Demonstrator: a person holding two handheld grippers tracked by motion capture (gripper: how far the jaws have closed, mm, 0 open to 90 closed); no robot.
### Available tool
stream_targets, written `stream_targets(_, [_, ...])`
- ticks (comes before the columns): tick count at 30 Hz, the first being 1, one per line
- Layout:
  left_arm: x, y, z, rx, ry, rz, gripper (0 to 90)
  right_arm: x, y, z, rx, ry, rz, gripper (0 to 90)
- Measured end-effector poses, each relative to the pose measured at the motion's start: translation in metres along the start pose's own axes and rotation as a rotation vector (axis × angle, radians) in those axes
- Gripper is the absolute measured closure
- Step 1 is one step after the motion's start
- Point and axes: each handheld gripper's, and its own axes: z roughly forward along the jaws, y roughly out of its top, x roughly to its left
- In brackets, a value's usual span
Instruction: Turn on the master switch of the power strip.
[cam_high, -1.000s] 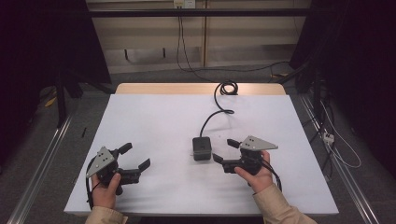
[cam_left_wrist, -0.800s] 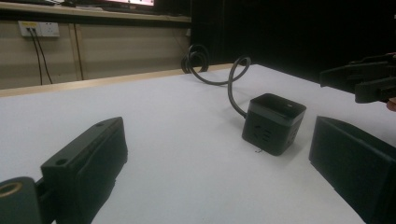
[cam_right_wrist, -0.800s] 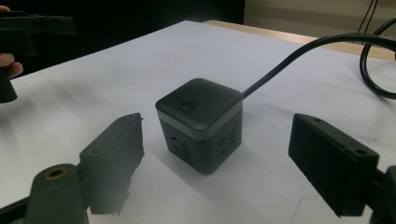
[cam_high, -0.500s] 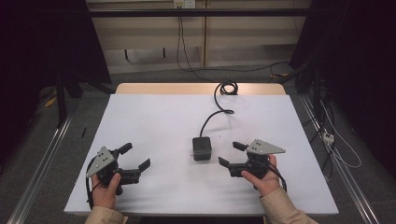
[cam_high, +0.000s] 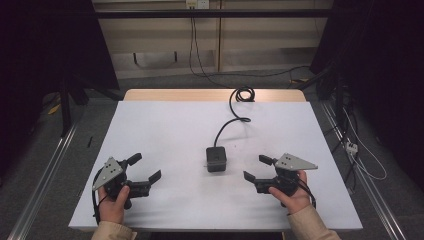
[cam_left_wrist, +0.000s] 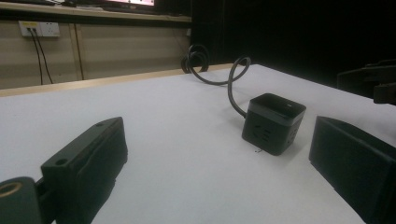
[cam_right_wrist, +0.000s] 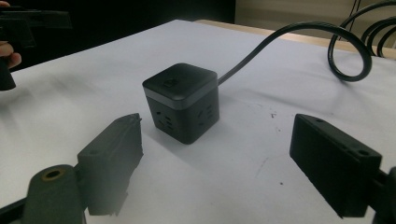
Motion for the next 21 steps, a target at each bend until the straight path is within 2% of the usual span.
stream_targets(21, [0.000,0.000,0.000,0.002,0.003,0.002,3.9,-0.012,-0.016,-0.030,0.013,-0.041,0.005,16.9])
